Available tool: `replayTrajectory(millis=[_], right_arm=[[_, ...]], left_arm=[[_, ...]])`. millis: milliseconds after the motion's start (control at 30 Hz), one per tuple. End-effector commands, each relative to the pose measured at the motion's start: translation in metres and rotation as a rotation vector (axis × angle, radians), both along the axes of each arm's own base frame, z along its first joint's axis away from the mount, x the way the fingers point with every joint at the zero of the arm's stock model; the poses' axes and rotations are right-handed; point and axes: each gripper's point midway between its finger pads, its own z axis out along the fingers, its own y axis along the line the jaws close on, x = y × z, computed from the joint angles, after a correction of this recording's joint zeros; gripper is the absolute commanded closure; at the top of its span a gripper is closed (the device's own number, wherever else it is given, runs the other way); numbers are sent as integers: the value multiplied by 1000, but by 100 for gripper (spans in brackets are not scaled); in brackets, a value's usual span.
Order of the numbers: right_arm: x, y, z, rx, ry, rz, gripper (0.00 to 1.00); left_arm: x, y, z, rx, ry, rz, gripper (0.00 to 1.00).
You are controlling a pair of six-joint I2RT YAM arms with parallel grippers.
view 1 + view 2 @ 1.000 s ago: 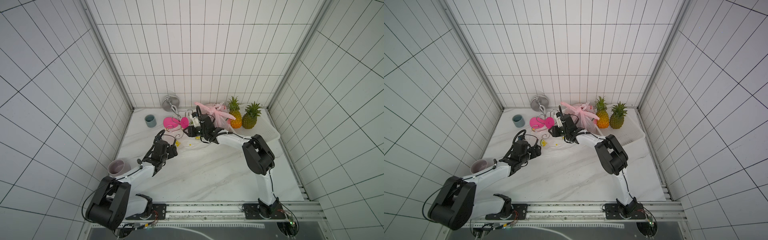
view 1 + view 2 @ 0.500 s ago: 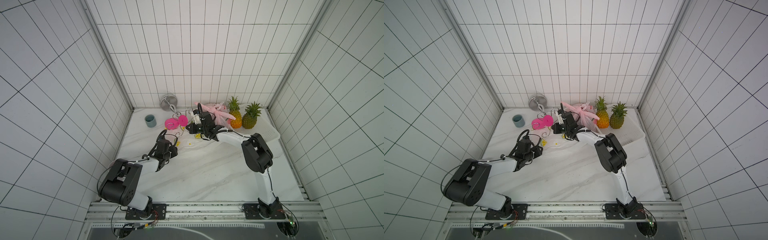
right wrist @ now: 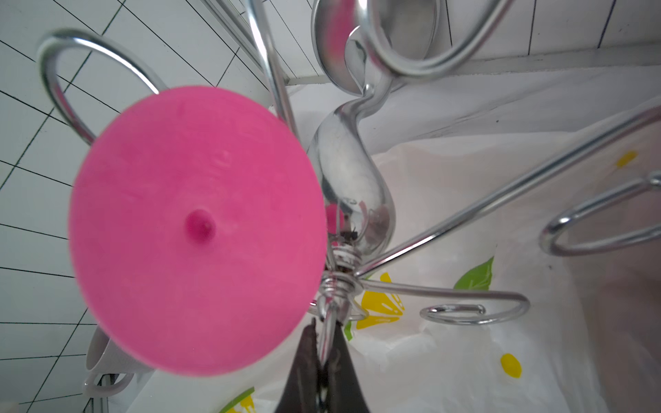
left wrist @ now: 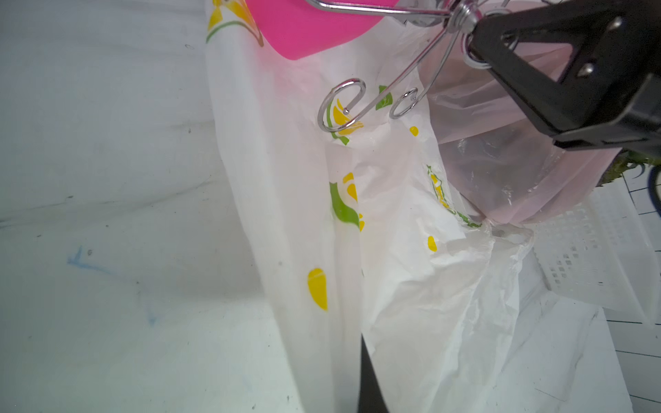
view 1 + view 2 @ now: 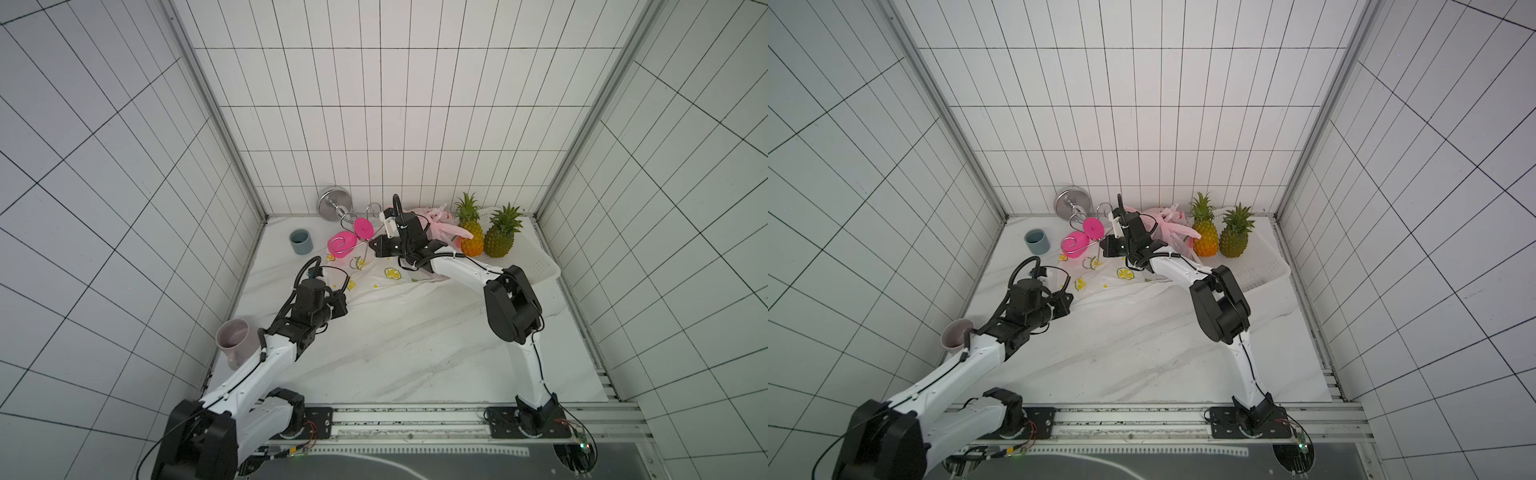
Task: Place the pineapple into a plastic bag & tie a knot
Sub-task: Move the distractor to the center of the board.
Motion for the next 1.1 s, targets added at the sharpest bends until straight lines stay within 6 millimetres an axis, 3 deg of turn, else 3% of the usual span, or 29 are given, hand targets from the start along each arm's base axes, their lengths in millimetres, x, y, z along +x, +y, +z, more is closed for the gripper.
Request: replayTrajectory(millis=[0,333,600,900,933,1067], right_arm=[[33,8,117,144,-275,-30,100],[56,8,97,104,-279,-53,100],[82,-1,81,72,-279,-93,100],[71,5,56,85,-209,-19,100],[67,7,54,94,-192,-4,96],[44,8,48,125,-116,54,62]], left_arm=[[-33,11,-7,57,95,-16,100],[-73,19,46,-48,3,36,100],[-91,58,138,42,-184,152,100],[-99,62,219,70,-404,117,100],[-99,60,228,62,-441,100,100],[-100,31,262,-17,-603,-47,100]])
